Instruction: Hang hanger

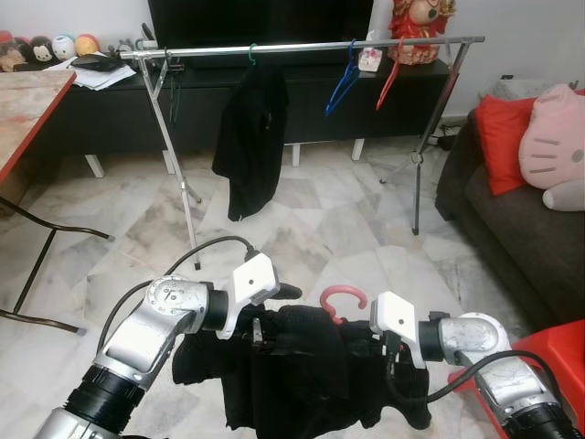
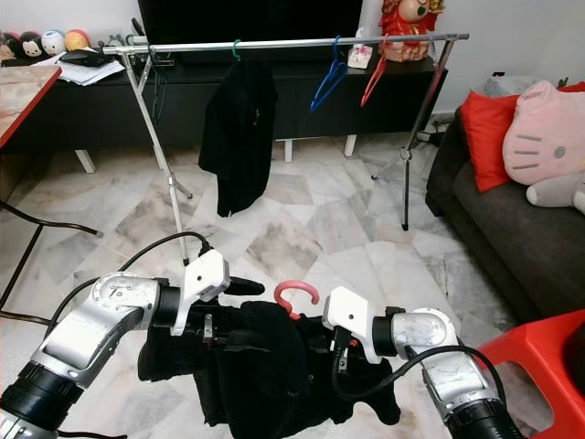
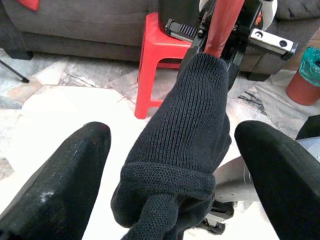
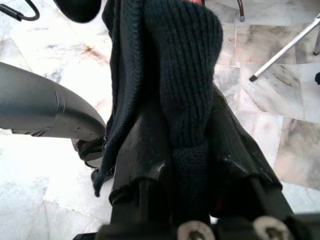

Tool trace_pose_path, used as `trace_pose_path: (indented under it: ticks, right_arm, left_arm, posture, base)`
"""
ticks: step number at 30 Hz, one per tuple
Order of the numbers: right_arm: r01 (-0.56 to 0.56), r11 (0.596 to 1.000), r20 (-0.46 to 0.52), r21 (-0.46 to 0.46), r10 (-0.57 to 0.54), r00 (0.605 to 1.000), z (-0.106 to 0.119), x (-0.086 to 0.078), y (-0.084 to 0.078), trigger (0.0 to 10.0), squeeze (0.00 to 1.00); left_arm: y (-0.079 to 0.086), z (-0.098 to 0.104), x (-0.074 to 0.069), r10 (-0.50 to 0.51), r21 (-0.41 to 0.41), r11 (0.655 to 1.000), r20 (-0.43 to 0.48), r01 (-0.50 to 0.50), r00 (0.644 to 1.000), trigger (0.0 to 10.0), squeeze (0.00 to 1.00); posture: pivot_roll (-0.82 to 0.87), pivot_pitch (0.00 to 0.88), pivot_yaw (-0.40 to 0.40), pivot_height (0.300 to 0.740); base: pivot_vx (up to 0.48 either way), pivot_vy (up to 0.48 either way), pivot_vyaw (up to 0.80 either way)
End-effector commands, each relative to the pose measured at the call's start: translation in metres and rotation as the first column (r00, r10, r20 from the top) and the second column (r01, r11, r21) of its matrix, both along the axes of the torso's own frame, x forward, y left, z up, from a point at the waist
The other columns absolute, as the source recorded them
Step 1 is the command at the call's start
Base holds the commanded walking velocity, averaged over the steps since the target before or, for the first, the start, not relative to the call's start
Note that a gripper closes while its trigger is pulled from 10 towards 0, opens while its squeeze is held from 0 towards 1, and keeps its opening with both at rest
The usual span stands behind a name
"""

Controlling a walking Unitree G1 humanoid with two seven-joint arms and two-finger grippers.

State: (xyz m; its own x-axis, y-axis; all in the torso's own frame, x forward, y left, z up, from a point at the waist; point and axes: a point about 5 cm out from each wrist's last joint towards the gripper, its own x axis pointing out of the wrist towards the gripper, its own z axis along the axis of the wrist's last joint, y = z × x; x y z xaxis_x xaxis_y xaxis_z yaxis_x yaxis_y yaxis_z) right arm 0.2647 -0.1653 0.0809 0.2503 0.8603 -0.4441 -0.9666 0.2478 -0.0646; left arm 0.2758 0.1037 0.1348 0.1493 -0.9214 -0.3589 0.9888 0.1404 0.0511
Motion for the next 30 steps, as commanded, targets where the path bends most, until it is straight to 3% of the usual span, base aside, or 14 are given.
trace_pose_path:
  ticks: [1, 8, 15, 16, 17, 18, 19, 21, 22, 23, 24, 30]
  right_arm:
    - [-0.032, 0.999, 0.042, 0.038, 0.031, 0.999, 0.010, 0.000, 0.007, 0.0, 0.00]
    - [-0.017, 0.999, 0.042, 0.041, 0.015, 0.999, 0.010, 0.001, 0.009, 0.0, 0.00]
    - [-0.022, 0.998, 0.041, 0.052, 0.020, 0.999, 0.011, 0.000, 0.012, 0.0, 0.00]
    - [-0.022, 0.998, 0.041, 0.051, 0.020, 0.999, 0.011, 0.001, 0.012, 0.0, 0.00]
    - [-0.022, 0.998, 0.041, 0.051, 0.019, 0.999, 0.011, 0.001, 0.012, 0.0, 0.00]
    - [-0.021, 0.999, 0.041, 0.051, 0.019, 0.999, 0.011, 0.001, 0.013, 0.0, 0.00]
    - [-0.020, 0.998, 0.043, 0.052, 0.018, 0.999, 0.011, 0.001, 0.013, 0.0, 0.00]
    - [-0.020, 0.998, 0.047, 0.054, 0.017, 0.999, 0.012, 0.002, 0.013, 0.0, 0.00]
    - [-0.021, 0.998, 0.050, 0.058, 0.018, 0.999, 0.013, 0.003, 0.014, 0.0, 0.00]
    - [-0.022, 0.998, 0.051, 0.059, 0.019, 0.999, 0.014, 0.003, 0.014, 0.0, 0.00]
    - [-0.022, 0.998, 0.052, 0.060, 0.019, 0.998, 0.014, 0.003, 0.014, 0.0, 0.00]
    - [-0.029, 0.997, 0.055, 0.065, 0.026, 0.998, 0.015, 0.002, 0.016, 0.0, 0.00]
  left_arm:
    - [-0.002, -0.003, -0.001, -0.035, 0.040, 0.999, 0.007, 0.034, 0.999, 10.0, 0.00]
    - [0.000, -0.013, -0.002, -0.051, 0.102, 0.993, 0.005, 0.050, 0.999, 10.0, 0.00]
    - [-0.002, -0.016, -0.002, -0.037, 0.087, 0.996, -0.002, 0.037, 0.999, 10.0, 0.00]
    - [-0.002, -0.016, -0.002, -0.037, 0.087, 0.996, -0.001, 0.037, 0.999, 9.2, 0.00]
    - [-0.003, -0.016, -0.002, -0.038, 0.088, 0.995, -0.001, 0.038, 0.999, 7.5, 0.00]
    - [-0.003, -0.017, -0.002, -0.038, 0.088, 0.995, -0.001, 0.038, 0.999, 7.5, 0.00]
    - [-0.003, -0.017, -0.002, -0.038, 0.090, 0.995, -0.001, 0.038, 0.999, 4.9, 0.00]
    - [-0.003, -0.018, -0.002, -0.040, 0.093, 0.995, -0.002, 0.040, 0.999, 2.7, 0.00]
    - [-0.003, -0.019, -0.002, -0.044, 0.096, 0.994, -0.002, 0.044, 0.999, 0.7, 0.00]
    - [-0.003, -0.019, -0.002, -0.047, 0.097, 0.994, -0.002, 0.047, 0.999, 0.7, 0.00]
    - [-0.003, -0.019, -0.002, -0.050, 0.099, 0.994, -0.002, 0.050, 0.999, 0.0, 0.00]
    - [-0.005, -0.022, -0.003, -0.055, 0.105, 0.993, -0.004, 0.055, 0.998, 0.0, 0.00]
  posture:
    - [-0.06, 0.031, -0.035, 0.740]
    - [-0.07, 0.021, -0.030, 0.740]
    - [-0.07, 0.015, -0.030, 0.740]
    - [-0.07, 0.015, -0.030, 0.740]
    - [-0.07, 0.015, -0.030, 0.740]
    - [-0.07, 0.015, -0.030, 0.740]
    - [-0.07, 0.015, -0.030, 0.740]
    - [-0.07, 0.006, -0.025, 0.740]
    - [-0.07, 0.006, -0.025, 0.740]
    - [-0.07, 0.006, -0.025, 0.740]
    - [-0.07, 0.006, -0.025, 0.740]
    - [-0.07, 0.000, -0.023, 0.740]
  base:
    - [0.000, 0.000, 0.00]
    - [0.000, 0.000, 0.00]
    - [0.000, 0.000, 0.00]
    - [0.000, 0.000, 0.00]
    - [0.000, 0.000, 0.00]
    - [0.000, 0.000, 0.00]
    - [0.000, 0.000, 0.00]
    - [0.000, 0.000, 0.00]
    - [0.000, 0.000, 0.00]
    - [0.000, 0.000, 0.00]
    - [0.000, 0.000, 0.00]
    - [0.000, 0.000, 0.00]
